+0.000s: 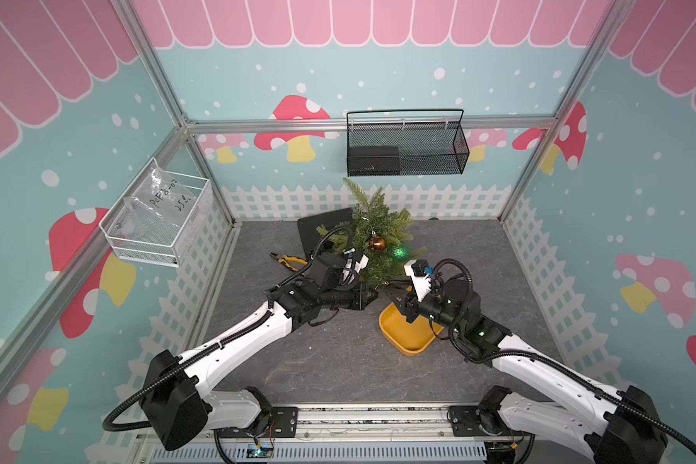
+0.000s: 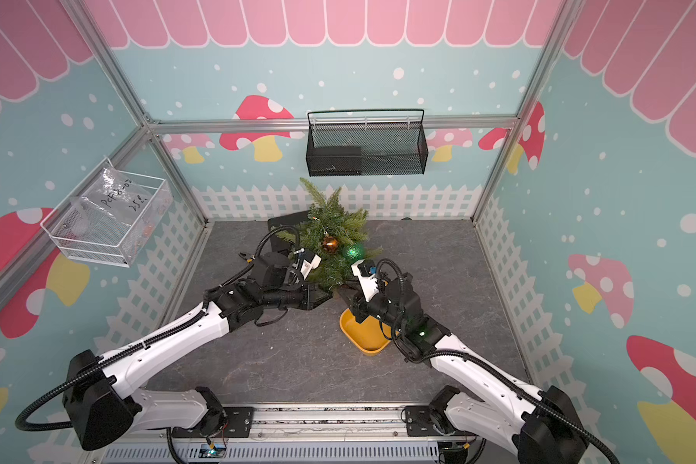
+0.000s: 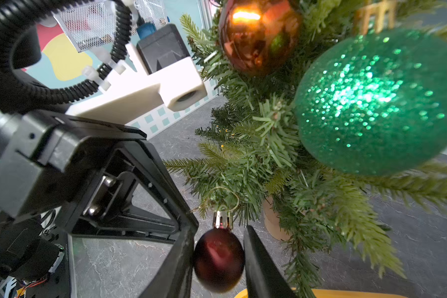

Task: Decorate the small christmas tree with ornaments
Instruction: Hang an ornament on the christmas tree.

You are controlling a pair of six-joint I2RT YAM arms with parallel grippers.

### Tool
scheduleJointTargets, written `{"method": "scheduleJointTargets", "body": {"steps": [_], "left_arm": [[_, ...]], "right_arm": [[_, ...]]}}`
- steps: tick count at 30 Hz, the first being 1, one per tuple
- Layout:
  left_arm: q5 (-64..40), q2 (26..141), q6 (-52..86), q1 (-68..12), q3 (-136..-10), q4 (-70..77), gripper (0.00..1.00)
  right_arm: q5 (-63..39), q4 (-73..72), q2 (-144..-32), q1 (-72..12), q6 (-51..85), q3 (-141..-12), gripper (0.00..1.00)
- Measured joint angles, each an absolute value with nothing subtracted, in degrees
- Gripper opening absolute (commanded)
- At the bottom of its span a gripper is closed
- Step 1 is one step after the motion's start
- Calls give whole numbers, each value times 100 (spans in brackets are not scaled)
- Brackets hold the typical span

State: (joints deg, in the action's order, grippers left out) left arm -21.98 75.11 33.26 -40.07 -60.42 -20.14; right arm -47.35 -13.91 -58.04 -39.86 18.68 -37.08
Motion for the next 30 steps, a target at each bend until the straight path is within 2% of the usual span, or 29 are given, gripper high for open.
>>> {"method": "scheduleJointTargets", "body": {"steps": [10, 15, 19, 26, 30], "left_arm": [[-2193, 7511, 3323, -3997, -6042, -2032, 0], [-2185, 7511, 3323, -3986, -6045, -2032, 0], [-2141, 7498, 3319, -3986, -6045, -2040, 12], [-1966, 7223, 3323, -3981, -6047, -2163, 30], [-1841, 6853, 3334, -3977, -6025, -2250, 40]], "right_arm": [[-4724, -1317, -5653, -3986, 1872, -3479, 35], [-4694, -1304, -5653, -3986, 1872, -3385, 40], [-4644, -1332, -5653, -3986, 1881, -3343, 46], [-4565, -1328, -5596, -3986, 1903, -3221, 49], [-4434, -1238, -5369, -3986, 1918, -3210, 63]]}}
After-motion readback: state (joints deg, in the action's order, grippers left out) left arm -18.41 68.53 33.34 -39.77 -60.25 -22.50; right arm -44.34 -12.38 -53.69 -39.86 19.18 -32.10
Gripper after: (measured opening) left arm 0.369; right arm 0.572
